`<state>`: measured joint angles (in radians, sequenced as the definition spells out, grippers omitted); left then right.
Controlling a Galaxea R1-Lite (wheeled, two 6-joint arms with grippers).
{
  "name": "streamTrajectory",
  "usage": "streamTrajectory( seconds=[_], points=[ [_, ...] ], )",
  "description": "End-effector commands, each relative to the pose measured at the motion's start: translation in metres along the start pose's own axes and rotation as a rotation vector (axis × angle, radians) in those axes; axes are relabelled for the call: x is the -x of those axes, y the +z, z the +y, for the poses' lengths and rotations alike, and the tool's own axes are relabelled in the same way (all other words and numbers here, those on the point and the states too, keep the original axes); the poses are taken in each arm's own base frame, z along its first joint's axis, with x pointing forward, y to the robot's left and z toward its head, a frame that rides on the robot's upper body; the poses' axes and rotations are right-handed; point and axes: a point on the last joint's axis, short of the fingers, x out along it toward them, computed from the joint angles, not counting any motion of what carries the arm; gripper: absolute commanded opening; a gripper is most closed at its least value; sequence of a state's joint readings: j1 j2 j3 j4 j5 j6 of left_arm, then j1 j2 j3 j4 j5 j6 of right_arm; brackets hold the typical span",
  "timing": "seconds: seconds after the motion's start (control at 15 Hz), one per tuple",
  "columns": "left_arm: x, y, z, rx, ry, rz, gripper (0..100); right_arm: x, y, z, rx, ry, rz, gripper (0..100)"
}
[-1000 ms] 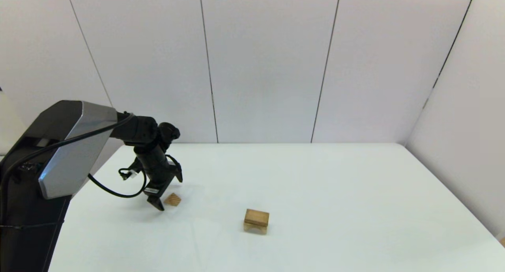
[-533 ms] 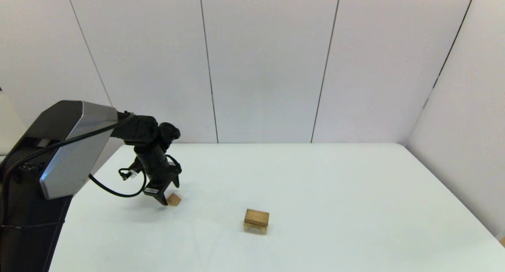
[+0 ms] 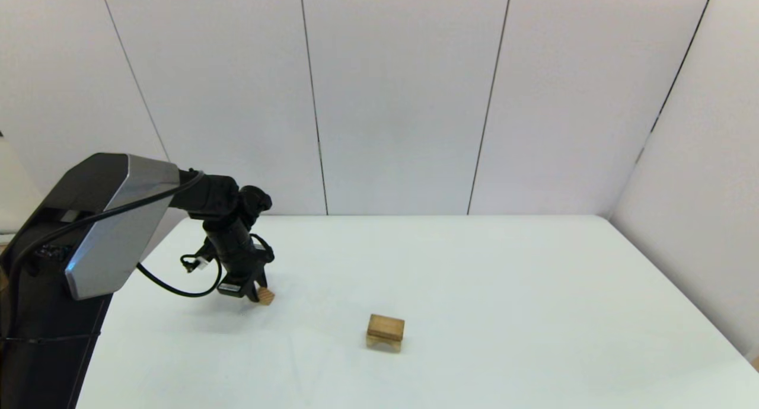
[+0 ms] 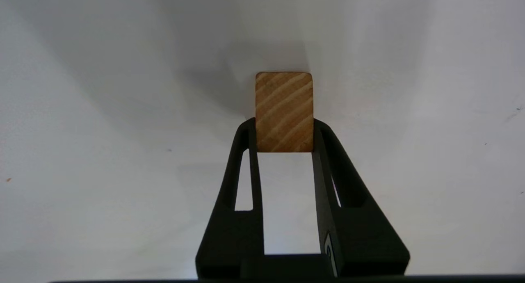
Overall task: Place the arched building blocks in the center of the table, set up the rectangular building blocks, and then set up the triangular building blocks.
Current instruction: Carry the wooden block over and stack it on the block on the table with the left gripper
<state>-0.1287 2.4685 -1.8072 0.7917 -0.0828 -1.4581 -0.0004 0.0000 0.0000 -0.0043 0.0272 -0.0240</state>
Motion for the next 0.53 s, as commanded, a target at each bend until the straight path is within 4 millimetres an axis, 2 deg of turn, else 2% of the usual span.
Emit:
streamTrajectory(
  seconds=[0.07, 0.27, 0.4, 0.53],
  points=[
    [0.030, -0.002, -0.002, 0.002, -0.071, -0.011, 0, 0.000, 0.000, 0.000, 0.001, 0.001, -0.002, 100],
    [0.074, -0.014, 0.001, -0.015, -0.171, -0.011, 0, 0.000, 0.000, 0.000, 0.001, 0.001, -0.002, 100],
    [0.096, -0.034, 0.003, -0.027, -0.215, 0.011, 0, 0.000, 0.000, 0.000, 0.001, 0.001, -0.002, 100],
    [0.108, -0.060, 0.006, -0.029, -0.216, 0.031, 0, 0.000, 0.000, 0.000, 0.001, 0.001, -0.002, 100]
  ],
)
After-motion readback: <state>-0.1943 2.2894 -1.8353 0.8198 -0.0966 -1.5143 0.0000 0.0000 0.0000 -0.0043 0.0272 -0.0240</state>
